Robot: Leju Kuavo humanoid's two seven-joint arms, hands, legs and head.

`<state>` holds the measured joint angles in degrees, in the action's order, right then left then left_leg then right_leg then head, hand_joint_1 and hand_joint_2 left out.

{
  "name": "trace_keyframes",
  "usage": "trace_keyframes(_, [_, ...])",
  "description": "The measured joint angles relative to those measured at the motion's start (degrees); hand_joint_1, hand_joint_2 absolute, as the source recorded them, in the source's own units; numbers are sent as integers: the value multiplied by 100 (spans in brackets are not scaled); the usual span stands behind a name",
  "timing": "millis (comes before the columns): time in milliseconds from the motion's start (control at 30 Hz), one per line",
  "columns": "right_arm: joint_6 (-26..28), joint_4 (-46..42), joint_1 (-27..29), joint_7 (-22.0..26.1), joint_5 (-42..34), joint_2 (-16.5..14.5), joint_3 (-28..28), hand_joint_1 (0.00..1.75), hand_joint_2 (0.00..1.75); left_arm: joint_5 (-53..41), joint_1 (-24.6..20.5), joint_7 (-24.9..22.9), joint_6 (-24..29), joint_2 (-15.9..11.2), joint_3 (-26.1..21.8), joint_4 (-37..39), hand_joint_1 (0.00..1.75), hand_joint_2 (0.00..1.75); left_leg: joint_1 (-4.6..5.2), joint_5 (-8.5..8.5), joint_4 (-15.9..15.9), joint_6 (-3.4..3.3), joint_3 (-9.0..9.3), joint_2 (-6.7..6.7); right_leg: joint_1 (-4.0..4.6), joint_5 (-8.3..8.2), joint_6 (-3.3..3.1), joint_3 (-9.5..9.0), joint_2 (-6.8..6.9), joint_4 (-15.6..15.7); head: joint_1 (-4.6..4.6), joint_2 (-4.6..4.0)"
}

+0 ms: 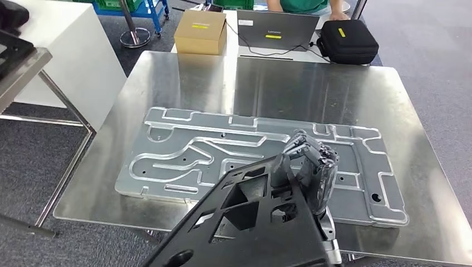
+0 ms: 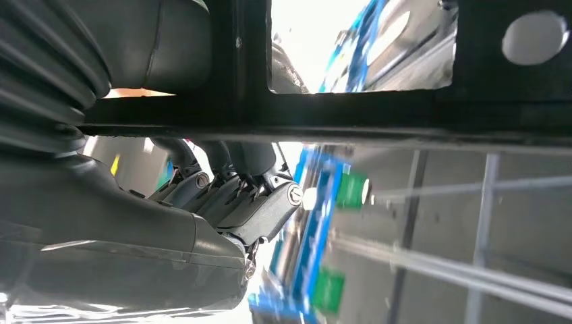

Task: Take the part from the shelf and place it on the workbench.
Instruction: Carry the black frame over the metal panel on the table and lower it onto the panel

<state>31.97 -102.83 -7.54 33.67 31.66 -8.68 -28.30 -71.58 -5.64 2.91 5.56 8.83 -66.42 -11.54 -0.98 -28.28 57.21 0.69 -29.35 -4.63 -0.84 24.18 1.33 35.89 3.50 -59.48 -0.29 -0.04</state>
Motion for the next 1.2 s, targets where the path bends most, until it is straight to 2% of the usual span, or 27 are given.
trace_keyframes(33, [75,7,-1,-33,103,18,-10,164,175,0,-2,9,-3,0,0,0,0,175,16,-21,-5,35,21,-48,30,31,-42,-13,11,46,-4,0])
trace_keyframes(100, [153,13,4,-75,226,54,-14,164,175,1,-14,23,-7,1,0,0,0,175,9,-64,-19,100,69,-132,28,34,-129,-10,-122,65,-10,0])
trace_keyframes(167, [228,15,-1,-177,465,84,-13,164,175,9,-26,30,-25,2,0,0,0,175,-18,-232,185,146,16,27,8,28,-206,-39,-241,99,-16,0])
trace_keyframes(233, [297,21,-20,-327,846,143,3,164,175,45,-14,29,-50,5,0,0,0,175,-27,-574,852,147,-301,300,7,33,-260,-57,-353,111,-23,0])
trace_keyframes(267, [309,31,-35,-391,1019,192,22,164,175,74,-2,25,-57,9,-1,0,0,175,-24,-725,1261,140,-521,370,18,38,-278,-58,-418,107,-25,0])
trace_keyframes(300, [310,51,-57,-443,1176,257,48,164,175,108,8,20,-62,19,-4,0,0,175,-20,-790,1569,132,-704,404,31,42,-286,-60,-492,101,-24,0])
trace_keyframes(333, [301,80,-98,-489,1300,323,74,164,175,139,13,18,-65,30,-9,0,0,175,-17,-735,1682,121,-804,421,43,47,-290,-64,-569,92,-23,0])
trace_keyframes(367, [285,118,-160,-544,1421,387,99,164,175,168,14,14,-66,45,-14,0,0,175,-16,-571,1575,101,-804,437,54,51,-291,-70,-651,83,-23,0])
trace_keyframes(400, [268,162,-244,-604,1548,445,116,164,175,188,13,10,-66,62,-18,0,0,175,-15,-329,1265,71,-707,477,61,56,-288,-78,-731,72,-23,0])
trace_keyframes(467, [236,267,-454,-777,1857,553,133,164,175,221,20,3,-67,94,-26,1,0,175,-18,51,531,-1,-451,710,67,62,-263,-73,-879,47,-20,0])
trace_keyframes(500, [219,329,-570,-896,2048,609,134,164,175,233,21,4,-68,112,-31,1,0,175,-15,133,294,-24,-366,808,61,57,-234,-56,-942,36,-20,0])
trace_keyframes(533, [203,410,-688,-1040,2276,677,135,164,175,244,18,6,-71,133,-34,2,0,175,-7,142,186,-37,-329,868,47,47,-197,-33,-997,31,-19,0])
trace_keyframes(600, [186,635,-932,-1338,2763,850,134,164,175,252,5,9,-83,186,-37,4,0,175,-3,158,134,-68,-305,788,26,20,-109,-3,-1087,45,-23,0])
trace_keyframes(633, [191,766,-1043,-1449,2946,949,134,164,175,255,-2,8,-86,212,-38,5,0,175,-10,180,102,-99,-288,735,27,32,-71,7,-1029,28,-17,0])
trace_keyframes(733, [202,1050,-1280,-1580,3133,1148,133,164,175,258,-11,2,-91,267,-40,7,0,175,-29,226,27,-187,-250,589,38,270,-4,176,-590,-340,45,0])
trace_keyframes(767, [202,1083,-1310,-1590,3144,1166,133,164,175,258,-10,2,-92,275,-41,7,0,175,-27,226,25,-197,-250,568,36,337,2,230,-519,-448,60,0])
trace_keyframes(833, [203,1100,-1321,-1596,3153,1170,133,164,175,258,-9,2,-92,276,-42,7,0,175,-27,226,25,-197,-250,559,35,369,7,261,-498,-511,59,0])
trace_keyframes(900, [203,1166,-1358,-1635,3231,1200,133,164,175,257,2,-7,-95,283,-43,7,0,175,-23,223,27,-200,-250,505,24,516,26,432,-448,-845,58,-1])
trace_keyframes(933, [205,1386,-1447,-1736,3389,1294,115,164,175,255,8,-25,-100,293,-45,7,0,175,-21,210,32,-195,-243,410,1,501,52,515,-406,-988,58,-1])
trace_keyframes(967, [211,1650,-1556,-1842,3544,1402,94,164,175,252,12,-43,-107,307,-46,7,0,175,-20,191,41,-185,-234,305,-21,411,75,511,-348,-971,58,-1])
trace_keyframes(1033, [239,2314,-1825,-2024,3766,1634,45,164,175,246,11,-73,-121,334,-48,7,0,175,-7,138,68,-135,-208,113,-27,65,81,235,-143,-410,60,-1])
trace_keyframes(1067, [269,2572,-1937,-2035,3748,1679,35,164,175,245,10,-74,-126,341,-48,7,0,175,7,116,77,-103,-199,72,-3,-19,48,98,-66,-129,58,-1])
trace_keyframes(1100, [304,2862,-2050,-2035,3717,1722,29,164,175,243,11,-75,-131,345,-48,7,0,175,24,98,83,-69,-188,32,22,-36,12,39,-23,12,56,-1])
trace_keyframes(1133, [339,3171,-2157,-2027,3677,1766,29,164,175,240,11,-76,-137,350,-48,7,0,175,39,88,76,-35,-175,-12,49,-14,-28,40,-35,41,54,-1])
trace_keyframes(1200, [389,3709,-2314,-2001,3599,1848,43,164,175,226,6,-76,-145,358,-48,7,0,175,35,57,74,28,-146,-53,38,-28,-87,45,-149,62,52,-1])
